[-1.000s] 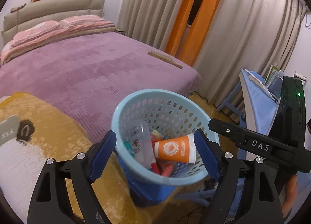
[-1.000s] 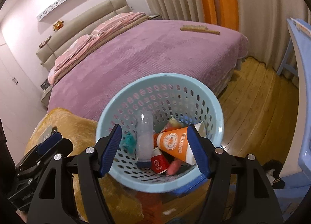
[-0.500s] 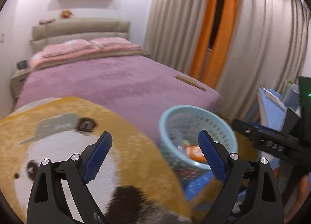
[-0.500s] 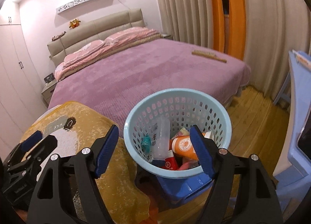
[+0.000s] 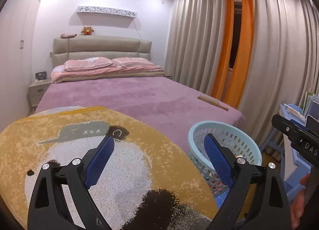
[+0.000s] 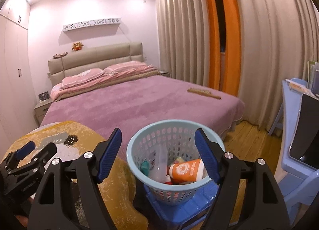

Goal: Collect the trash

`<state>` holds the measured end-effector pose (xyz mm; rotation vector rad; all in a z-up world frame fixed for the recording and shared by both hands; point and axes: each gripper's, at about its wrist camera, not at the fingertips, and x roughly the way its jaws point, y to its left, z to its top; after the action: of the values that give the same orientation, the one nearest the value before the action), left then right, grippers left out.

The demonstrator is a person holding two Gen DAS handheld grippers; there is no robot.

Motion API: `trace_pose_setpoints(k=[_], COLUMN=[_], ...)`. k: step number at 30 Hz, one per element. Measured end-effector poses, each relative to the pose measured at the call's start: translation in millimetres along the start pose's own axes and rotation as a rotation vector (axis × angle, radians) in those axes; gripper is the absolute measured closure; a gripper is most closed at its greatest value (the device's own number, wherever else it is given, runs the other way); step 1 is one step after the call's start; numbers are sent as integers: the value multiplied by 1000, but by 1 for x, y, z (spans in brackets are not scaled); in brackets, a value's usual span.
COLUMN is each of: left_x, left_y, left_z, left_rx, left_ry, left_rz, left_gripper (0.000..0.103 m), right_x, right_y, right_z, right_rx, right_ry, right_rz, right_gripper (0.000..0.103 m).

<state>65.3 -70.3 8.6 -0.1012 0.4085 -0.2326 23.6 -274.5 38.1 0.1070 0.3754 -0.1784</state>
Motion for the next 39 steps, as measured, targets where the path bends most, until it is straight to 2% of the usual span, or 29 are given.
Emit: trace_pose_setpoints(k=[6,18,35,39], left_x=[-1,-4,-4,-5], left_y=[-1,6,7,6], left_z=[-7,-7,-6,-6], left_rx=[27,12,1,4], left_ry=[1,-24,-19,-21], left_rz=[38,90,81,81], left_gripper=[13,12,9,9], right_x=[5,18,12,13], right_y=[-1,1,9,10], right_z=[-8,-15,-13,-13], right_rx=[15,25,5,1], right_ry=[3,31,21,23], right_rz=[-12,-3,5,6], right_gripper=[31,31,30,26])
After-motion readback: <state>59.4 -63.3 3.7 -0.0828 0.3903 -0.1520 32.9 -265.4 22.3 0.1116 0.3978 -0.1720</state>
